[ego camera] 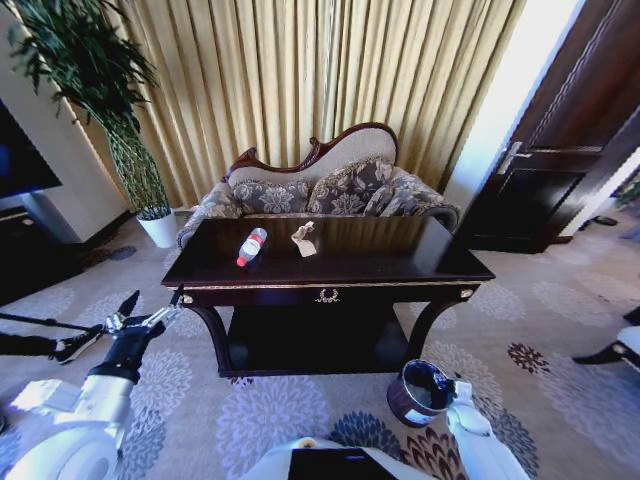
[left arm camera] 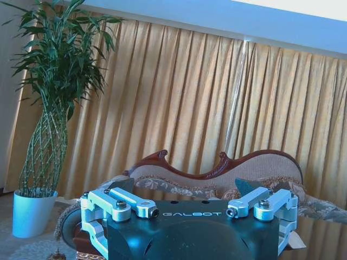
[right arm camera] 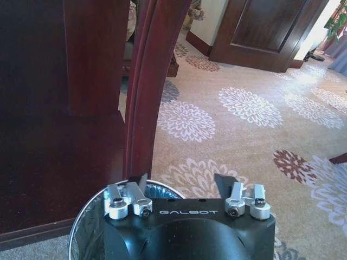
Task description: Move to the front of the table and place the trash on the table into the trash bin.
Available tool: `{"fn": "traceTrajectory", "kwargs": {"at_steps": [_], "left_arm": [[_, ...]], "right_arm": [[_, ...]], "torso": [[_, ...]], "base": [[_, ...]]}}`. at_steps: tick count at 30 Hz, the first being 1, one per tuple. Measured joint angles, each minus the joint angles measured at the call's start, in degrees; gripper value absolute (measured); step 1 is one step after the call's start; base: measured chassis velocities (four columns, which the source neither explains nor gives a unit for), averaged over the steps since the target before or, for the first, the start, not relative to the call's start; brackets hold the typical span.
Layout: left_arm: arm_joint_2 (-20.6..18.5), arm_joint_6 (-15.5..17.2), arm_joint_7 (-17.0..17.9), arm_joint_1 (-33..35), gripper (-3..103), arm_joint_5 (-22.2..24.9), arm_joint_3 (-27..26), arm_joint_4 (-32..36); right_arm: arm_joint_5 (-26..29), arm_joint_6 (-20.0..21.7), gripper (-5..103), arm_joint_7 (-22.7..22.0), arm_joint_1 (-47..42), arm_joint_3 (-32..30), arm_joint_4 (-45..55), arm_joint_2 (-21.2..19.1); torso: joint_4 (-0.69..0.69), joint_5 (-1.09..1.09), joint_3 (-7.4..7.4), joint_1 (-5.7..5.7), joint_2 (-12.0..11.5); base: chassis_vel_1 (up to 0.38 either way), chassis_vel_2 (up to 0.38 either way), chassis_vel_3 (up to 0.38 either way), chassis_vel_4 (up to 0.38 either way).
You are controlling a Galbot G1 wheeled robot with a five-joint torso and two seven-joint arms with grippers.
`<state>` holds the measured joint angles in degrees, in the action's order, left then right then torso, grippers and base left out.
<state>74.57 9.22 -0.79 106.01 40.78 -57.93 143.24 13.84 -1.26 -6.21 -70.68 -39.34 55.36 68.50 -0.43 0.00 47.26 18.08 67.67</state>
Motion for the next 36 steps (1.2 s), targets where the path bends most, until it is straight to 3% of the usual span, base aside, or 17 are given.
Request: {"fn": "traceTrajectory", "kwargs": {"at_steps": [3,6,9,19,22,28,33,35,36], "left_arm": [[-0.1,0.0,0.0,-0.1,100,0.0,0.1,0.0],[-0.1,0.1,0.0,-0.1,100,0.0,0.1,0.0],[0.0,0.1,0.0,-0.1,100,0.0,0.1,0.0],[0.0,0.1,0.1,-0.1,100,0.4,-0.4,0.0],[0.2,0.1,0.1,0.0,100,0.4,-0.5,0.0],[0.7,0.2,0.1,-0.2,100,0.4,-0.2,0.0],[0.9,0.2,0.1,-0.2,100,0.4,-0.1,0.0],[0.9,0.3,0.1,-0.3,100,0.5,-0.1,0.0],[0.9,0.3,0.1,-0.3,100,0.5,-0.1,0.0]], "right_arm": [[0.1,0.0,77,0.0,-0.1,0.0,0.1,0.0],[0.2,0.2,93,0.1,-0.4,0.0,0.5,0.0],[0.2,0.2,99,0.1,-0.5,-0.1,0.6,0.0],[0.7,0.4,100,0.6,-1.5,-0.7,2.7,0.0],[3.5,0.5,100,3.2,-4.6,-2.3,12.9,0.0],[4.0,0.9,100,4.9,-8.7,-5.2,23.1,-0.7],[9.0,2.2,100,7.0,-14.3,-7.5,33.1,-1.5],[15.0,3.0,100,8.3,-19.9,-10.3,42.4,-1.1],[15.0,3.0,100,8.3,-19.9,-10.3,42.4,-1.1]], "torso": [[0.00,0.00,0.00,0.00,0.0],[0.00,0.01,0.00,0.00,0.0],[0.00,0.00,0.00,0.00,0.0],[0.00,0.02,0.00,0.00,0.0],[0.03,0.00,0.00,0.00,0.0],[0.01,-0.01,-0.01,0.00,0.0],[0.00,0.01,-0.01,0.00,0.0],[0.00,0.00,-0.01,0.00,0.0],[0.00,0.00,-0.01,0.00,0.0]], "base": [[0.000,0.000,0.000,0.000],[0.000,0.000,0.000,0.000],[0.000,0.000,0.000,0.000],[0.000,0.000,0.000,0.000],[0.000,0.000,0.000,0.000],[0.000,0.000,0.000,0.000],[0.000,0.000,0.000,0.000],[0.000,0.000,0.000,0.000],[0.000,0.000,0.000,0.000]]}}
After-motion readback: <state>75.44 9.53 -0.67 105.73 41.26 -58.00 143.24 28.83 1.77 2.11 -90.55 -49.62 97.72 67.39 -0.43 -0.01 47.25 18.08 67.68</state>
